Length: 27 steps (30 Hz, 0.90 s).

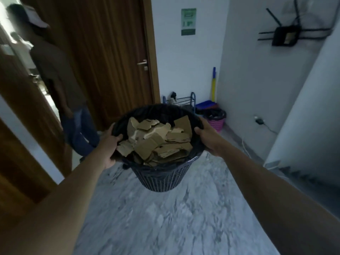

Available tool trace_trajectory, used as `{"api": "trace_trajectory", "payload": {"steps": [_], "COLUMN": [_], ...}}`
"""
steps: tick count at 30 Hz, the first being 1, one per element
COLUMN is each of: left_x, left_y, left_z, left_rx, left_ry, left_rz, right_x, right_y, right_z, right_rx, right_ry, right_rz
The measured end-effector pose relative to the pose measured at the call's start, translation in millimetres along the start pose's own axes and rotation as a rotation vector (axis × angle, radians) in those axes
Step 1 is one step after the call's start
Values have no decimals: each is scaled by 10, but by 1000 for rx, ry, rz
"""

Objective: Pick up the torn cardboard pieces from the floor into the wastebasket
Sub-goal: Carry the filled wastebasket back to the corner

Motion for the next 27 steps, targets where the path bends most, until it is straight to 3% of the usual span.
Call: {"api": "trace_trajectory", "payload": {"steps": [7, 13, 27], "left_x": [-807, -2026, -5142], "left_y": [-2182, -3878, -6453], "left_z": [54, 254, -497], "left_rx": [3, -37, 122], "left_ry": [-41, -191, -197], "left_rz": [-191, -433, -777], "right_x": [424, 1049, 3005], "right_y": [-1464, -2425, -4597], "right_z": [136, 95, 934], "right_rx": [8, -36, -140], "right_ry": [32, 35, -51], "right_rz": [223, 456, 807]}}
Point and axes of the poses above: each hand's wrist, its own y-axis away from the middle knuckle, its own x-axis out of the back of the hand, z = x × y, the point moved 10 cm from there along -y, towards the middle knuckle, and after that the axes turned 7 degrees about y, right-handed, at the moved point
